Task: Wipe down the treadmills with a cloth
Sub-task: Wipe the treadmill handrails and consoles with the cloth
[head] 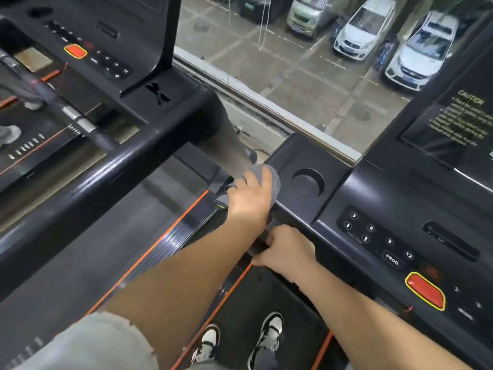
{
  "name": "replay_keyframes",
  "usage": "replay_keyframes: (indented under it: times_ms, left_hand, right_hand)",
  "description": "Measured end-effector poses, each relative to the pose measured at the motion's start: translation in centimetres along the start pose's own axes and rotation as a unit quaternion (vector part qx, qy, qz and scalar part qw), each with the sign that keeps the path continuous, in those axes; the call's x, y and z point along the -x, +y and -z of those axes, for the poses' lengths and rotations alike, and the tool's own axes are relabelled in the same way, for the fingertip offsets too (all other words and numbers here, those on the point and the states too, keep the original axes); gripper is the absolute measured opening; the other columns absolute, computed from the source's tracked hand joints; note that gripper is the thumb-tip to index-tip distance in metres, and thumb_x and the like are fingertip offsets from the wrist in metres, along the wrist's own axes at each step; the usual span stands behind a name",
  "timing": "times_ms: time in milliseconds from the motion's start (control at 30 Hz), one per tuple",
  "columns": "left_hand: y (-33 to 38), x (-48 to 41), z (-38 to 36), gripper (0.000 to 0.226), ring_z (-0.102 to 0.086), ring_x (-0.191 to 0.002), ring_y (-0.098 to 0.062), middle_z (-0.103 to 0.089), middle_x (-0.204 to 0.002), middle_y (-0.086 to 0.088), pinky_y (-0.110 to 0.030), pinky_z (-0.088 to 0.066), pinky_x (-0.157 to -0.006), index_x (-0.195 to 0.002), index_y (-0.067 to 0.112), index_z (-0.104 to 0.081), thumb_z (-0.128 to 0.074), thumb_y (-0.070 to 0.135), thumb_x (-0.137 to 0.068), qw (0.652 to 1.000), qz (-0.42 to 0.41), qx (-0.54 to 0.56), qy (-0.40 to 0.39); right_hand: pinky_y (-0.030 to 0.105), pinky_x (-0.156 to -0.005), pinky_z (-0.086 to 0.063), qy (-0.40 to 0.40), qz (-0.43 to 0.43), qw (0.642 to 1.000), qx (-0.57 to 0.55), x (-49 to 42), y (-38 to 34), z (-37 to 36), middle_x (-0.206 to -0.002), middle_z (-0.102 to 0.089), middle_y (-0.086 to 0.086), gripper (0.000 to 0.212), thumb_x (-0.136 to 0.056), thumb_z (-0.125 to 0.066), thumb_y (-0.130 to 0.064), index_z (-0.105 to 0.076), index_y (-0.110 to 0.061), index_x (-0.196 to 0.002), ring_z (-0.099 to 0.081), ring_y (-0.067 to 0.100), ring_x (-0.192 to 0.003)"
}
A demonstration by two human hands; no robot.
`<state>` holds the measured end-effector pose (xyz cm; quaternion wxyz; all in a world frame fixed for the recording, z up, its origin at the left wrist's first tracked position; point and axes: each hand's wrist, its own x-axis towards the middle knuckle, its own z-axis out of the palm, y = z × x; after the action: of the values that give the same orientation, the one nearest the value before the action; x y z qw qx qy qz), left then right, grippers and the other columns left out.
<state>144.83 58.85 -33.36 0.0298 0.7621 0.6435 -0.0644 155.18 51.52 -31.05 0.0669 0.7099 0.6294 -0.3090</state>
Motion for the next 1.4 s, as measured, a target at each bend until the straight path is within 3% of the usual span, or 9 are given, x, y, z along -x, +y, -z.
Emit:
replay_keyframes:
  times_ms: [100,300,500,667,900,1033,1200,1300,1400]
  left_hand:
    - [-3.8,1.4,0.3,0.08,-0.062,-0.102,-0.032,-0.056,-0.121,-0.005,-0.038,-0.049,-0.071,-0.147,0.029,-0.028,-0.065,0.05,-0.08,0.989,0.008,0.142,-0.04]
    - [-9.5,10.7,1.6,0.027,-0.054,-0.081,0.001,-0.054,-0.09,0.02,-0.031,-0.045,-0.071,-0.105,0.046,-0.043,-0.059,0.058,-0.087,0.961,-0.007,0.272,-0.055]
    - [-7.3,5.2,-1.2,0.08,-0.05,-0.112,-0.031,-0.056,-0.118,-0.006,-0.046,-0.042,-0.088,-0.13,0.024,-0.053,-0.035,0.085,-0.083,0.995,0.066,0.075,0.027]
    - [-4.2,0.3,0.3,0.085,-0.048,-0.117,-0.033,-0.049,-0.13,-0.011,-0.044,-0.047,-0.085,-0.147,0.017,-0.036,-0.044,0.078,-0.089,0.99,0.063,0.124,-0.011]
    - [-10.7,13.0,-3.4,0.053,-0.055,-0.1,-0.028,-0.058,-0.107,0.0,-0.041,-0.05,-0.081,-0.118,0.025,-0.056,-0.061,0.065,-0.084,0.963,0.047,0.262,0.038]
    - [-14.7,21.0,-5.1,0.07,-0.06,-0.093,-0.027,-0.062,-0.104,0.0,-0.039,-0.052,-0.074,-0.131,0.023,-0.057,-0.05,0.073,-0.082,0.984,0.049,0.161,0.059]
    - [-13.8,16.8,-3.9,0.079,-0.058,-0.111,-0.032,-0.061,-0.118,-0.007,-0.044,-0.052,-0.086,-0.136,0.022,-0.047,-0.034,0.081,-0.085,0.98,0.079,0.178,-0.028]
    - [-13.6,12.2,-4.0,0.082,-0.063,-0.113,-0.029,-0.066,-0.125,-0.003,-0.044,-0.052,-0.093,-0.132,0.03,-0.052,-0.035,0.09,-0.079,0.941,0.097,0.309,-0.101]
    - [-14.8,14.3,-5.5,0.068,-0.063,-0.111,-0.023,-0.066,-0.121,0.005,-0.045,-0.052,-0.093,-0.126,0.039,-0.053,-0.038,0.087,-0.08,0.92,0.07,0.377,-0.074]
  right_hand:
    - [0.026,-0.061,-0.048,0.013,0.001,1.0,0.022,0.6,0.0,0.1,-0.079,-0.065,-0.01,0.039,-0.061,-0.081,-0.056,-0.067,-0.023,-0.077,-0.063,0.014,-0.076]
    - [0.026,-0.063,-0.052,0.026,0.008,0.999,0.033,0.9,-0.1,-0.1,-0.079,-0.064,-0.01,0.039,-0.062,-0.081,-0.055,-0.068,-0.026,-0.085,-0.063,0.011,-0.073]
    - [0.029,-0.07,-0.055,0.019,-0.008,0.999,0.049,0.4,-0.9,0.5,-0.082,-0.064,-0.012,0.039,-0.065,-0.081,-0.057,-0.069,-0.028,-0.089,-0.063,0.012,-0.078]
    - [0.027,-0.056,-0.039,0.047,-0.013,0.998,0.043,1.3,-1.2,-0.8,-0.076,-0.061,-0.009,0.033,-0.069,-0.076,-0.053,-0.058,-0.025,-0.071,-0.059,0.012,-0.071]
    - [0.028,-0.062,-0.039,0.097,-0.034,0.994,0.044,2.9,-1.2,-1.6,-0.084,-0.063,-0.01,0.029,-0.075,-0.074,-0.05,-0.06,-0.026,-0.085,-0.057,0.016,-0.077]
    - [0.03,-0.065,-0.042,0.105,-0.029,0.992,0.062,3.3,-1.7,-2.1,-0.09,-0.064,-0.007,0.024,-0.08,-0.071,-0.046,-0.059,-0.027,-0.087,-0.057,0.019,-0.08]
    - [0.037,-0.081,-0.048,0.132,0.027,0.983,0.123,3.6,-3.6,-2.7,-0.123,-0.056,0.0,0.038,-0.091,-0.065,-0.043,-0.059,-0.022,-0.123,-0.054,0.025,-0.115]
    - [0.041,-0.089,-0.052,0.158,0.105,0.98,0.06,4.0,-6.1,-3.7,-0.131,-0.054,0.004,0.04,-0.092,-0.062,-0.027,-0.059,-0.016,-0.13,-0.05,0.026,-0.124]
    - [0.043,-0.087,-0.055,0.153,0.159,0.974,0.058,4.7,-8.1,-4.6,-0.134,-0.053,0.006,0.046,-0.089,-0.06,-0.018,-0.06,-0.014,-0.134,-0.05,0.027,-0.126]
